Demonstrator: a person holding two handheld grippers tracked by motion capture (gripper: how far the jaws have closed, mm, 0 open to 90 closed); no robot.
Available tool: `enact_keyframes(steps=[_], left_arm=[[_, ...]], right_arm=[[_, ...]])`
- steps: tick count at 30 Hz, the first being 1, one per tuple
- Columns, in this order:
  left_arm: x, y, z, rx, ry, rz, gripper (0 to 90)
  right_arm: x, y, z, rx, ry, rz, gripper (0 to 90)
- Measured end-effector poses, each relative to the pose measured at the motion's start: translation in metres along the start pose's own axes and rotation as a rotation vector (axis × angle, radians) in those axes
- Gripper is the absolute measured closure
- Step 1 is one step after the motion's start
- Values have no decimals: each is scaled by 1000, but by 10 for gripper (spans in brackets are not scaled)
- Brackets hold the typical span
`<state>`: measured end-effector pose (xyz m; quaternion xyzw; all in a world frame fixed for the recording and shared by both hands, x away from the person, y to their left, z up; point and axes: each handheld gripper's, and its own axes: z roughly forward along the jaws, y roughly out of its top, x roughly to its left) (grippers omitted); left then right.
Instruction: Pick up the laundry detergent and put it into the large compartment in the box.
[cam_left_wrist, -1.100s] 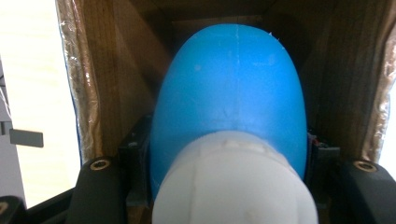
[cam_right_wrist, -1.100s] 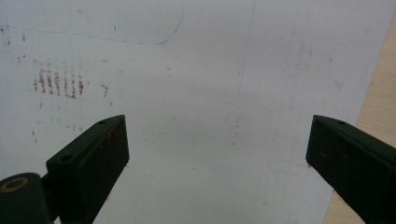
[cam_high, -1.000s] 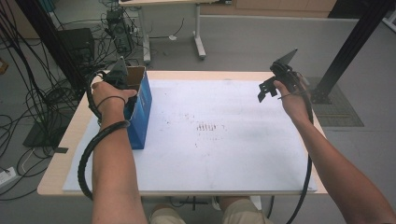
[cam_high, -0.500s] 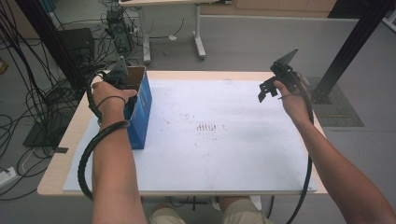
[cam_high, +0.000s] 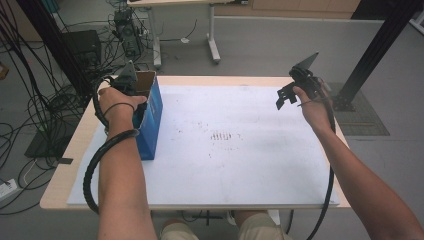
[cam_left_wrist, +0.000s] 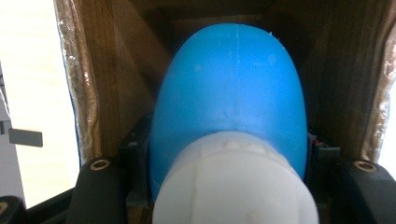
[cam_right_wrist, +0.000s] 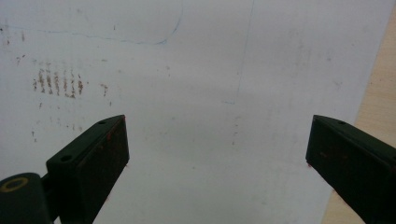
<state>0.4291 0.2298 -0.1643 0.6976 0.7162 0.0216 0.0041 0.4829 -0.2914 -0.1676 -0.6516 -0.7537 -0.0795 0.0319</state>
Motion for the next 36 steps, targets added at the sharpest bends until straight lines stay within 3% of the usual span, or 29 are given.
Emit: enact_keyframes(steps=[36], left_arm=[[-2, 1, 0, 3, 0, 5, 368]], right_arm=[[-2, -2, -2, -5, 6, 1, 58]])
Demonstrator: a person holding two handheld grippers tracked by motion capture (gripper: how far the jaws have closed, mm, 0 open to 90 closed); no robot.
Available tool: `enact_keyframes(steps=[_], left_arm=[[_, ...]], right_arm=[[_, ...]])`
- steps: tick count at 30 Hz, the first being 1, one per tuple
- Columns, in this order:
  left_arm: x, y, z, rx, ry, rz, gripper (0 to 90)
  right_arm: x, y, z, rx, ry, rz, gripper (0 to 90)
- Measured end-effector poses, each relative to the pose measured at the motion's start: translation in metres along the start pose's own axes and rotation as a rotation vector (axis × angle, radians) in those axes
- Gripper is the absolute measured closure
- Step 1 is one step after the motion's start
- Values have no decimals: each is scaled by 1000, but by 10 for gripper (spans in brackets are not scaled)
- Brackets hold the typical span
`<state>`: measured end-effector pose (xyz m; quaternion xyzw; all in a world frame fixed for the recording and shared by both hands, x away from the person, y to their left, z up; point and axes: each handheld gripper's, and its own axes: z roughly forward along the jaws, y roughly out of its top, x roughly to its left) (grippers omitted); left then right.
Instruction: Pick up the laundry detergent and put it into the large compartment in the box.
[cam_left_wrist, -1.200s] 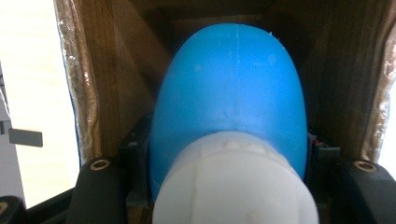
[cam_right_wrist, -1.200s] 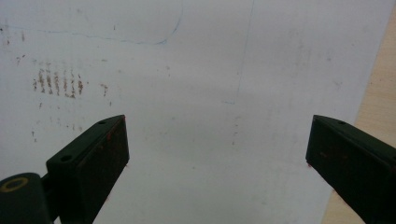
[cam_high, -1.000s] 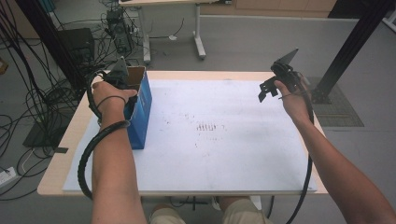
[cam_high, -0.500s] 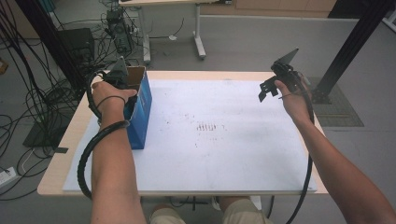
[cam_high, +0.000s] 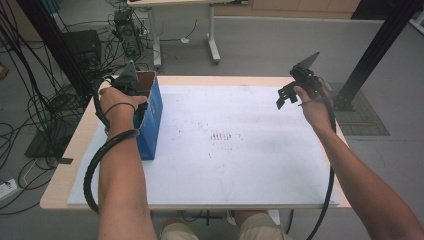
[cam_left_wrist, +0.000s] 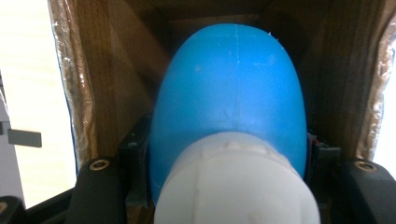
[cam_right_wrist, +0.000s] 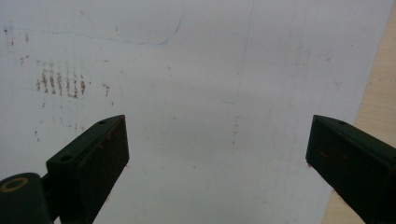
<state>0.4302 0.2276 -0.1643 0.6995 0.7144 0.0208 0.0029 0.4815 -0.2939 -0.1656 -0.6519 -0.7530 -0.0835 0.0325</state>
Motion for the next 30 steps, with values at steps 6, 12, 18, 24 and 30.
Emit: enact_keyframes(steps=[6, 12, 18, 24, 30], left_arm=[[-1, -1, 0, -7, 0, 7, 356], [-1, -3, -8, -12, 6, 11, 324], [-3, -4, -16, -22, 16, 19, 303], [-4, -7, -30, -37, -5, 29, 280], [-6, -11, -55, -57, 10, 59, 259]], right_arm=[[-2, -1, -1, 0, 3, 4, 58], [-5, -1, -2, -4, 13, 8, 58], [-4, -2, -3, -9, 16, 4, 58], [-4, -3, -3, -15, 21, 9, 58], [-4, -3, -3, -17, 23, 8, 58]])
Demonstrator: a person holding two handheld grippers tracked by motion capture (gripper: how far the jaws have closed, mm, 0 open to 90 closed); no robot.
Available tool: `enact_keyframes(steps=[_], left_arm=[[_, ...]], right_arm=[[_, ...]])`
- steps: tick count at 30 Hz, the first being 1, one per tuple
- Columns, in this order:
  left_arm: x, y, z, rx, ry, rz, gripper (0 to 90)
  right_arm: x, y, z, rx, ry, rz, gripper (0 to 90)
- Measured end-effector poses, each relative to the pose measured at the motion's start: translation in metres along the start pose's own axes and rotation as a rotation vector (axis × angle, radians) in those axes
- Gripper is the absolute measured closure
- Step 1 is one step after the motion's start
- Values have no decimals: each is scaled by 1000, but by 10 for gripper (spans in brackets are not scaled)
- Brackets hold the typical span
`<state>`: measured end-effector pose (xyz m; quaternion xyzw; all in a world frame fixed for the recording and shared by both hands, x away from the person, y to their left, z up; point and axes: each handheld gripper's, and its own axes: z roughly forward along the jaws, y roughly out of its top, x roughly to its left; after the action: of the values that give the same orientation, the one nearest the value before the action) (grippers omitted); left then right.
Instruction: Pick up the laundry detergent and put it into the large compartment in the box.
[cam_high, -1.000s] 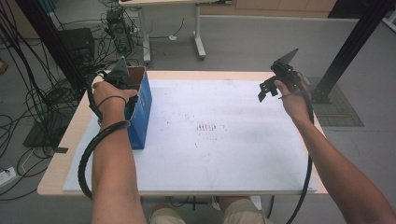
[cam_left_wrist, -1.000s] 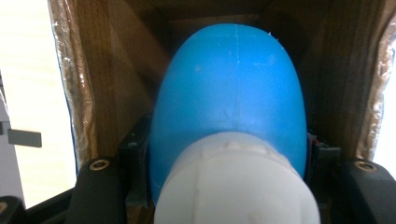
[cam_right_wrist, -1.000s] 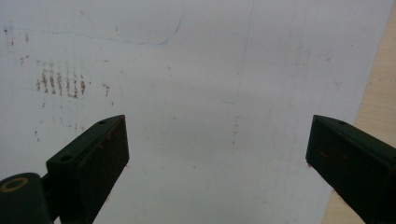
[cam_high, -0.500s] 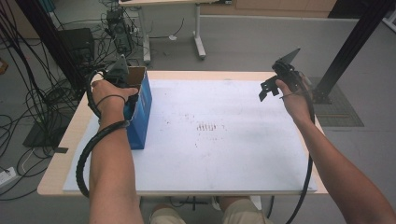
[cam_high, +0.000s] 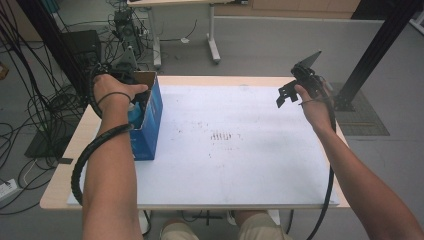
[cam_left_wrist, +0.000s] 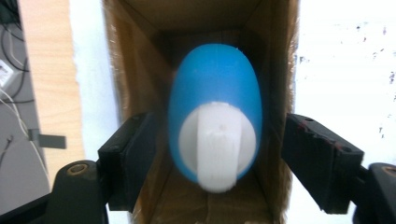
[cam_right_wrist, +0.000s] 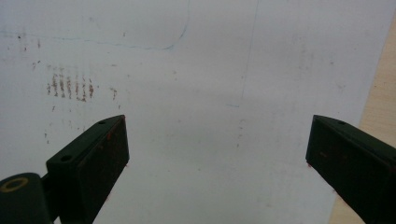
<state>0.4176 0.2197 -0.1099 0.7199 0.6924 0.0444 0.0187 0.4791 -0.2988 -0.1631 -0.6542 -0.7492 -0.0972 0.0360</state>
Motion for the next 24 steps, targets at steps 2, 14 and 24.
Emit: enact_keyframes(steps=[2, 14, 24], left_arm=[[-1, -1, -4, -5, 3, 2, 253], [-52, -9, -61, -102, 57, 333, 153], [-130, -17, -81, -99, 31, 798, 155]], right_arm=[[0, 0, 0, 1, -1, 1, 58], [-2, 6, 4, 15, -3, 15, 58], [3, 14, 4, 26, -18, 18, 58]])
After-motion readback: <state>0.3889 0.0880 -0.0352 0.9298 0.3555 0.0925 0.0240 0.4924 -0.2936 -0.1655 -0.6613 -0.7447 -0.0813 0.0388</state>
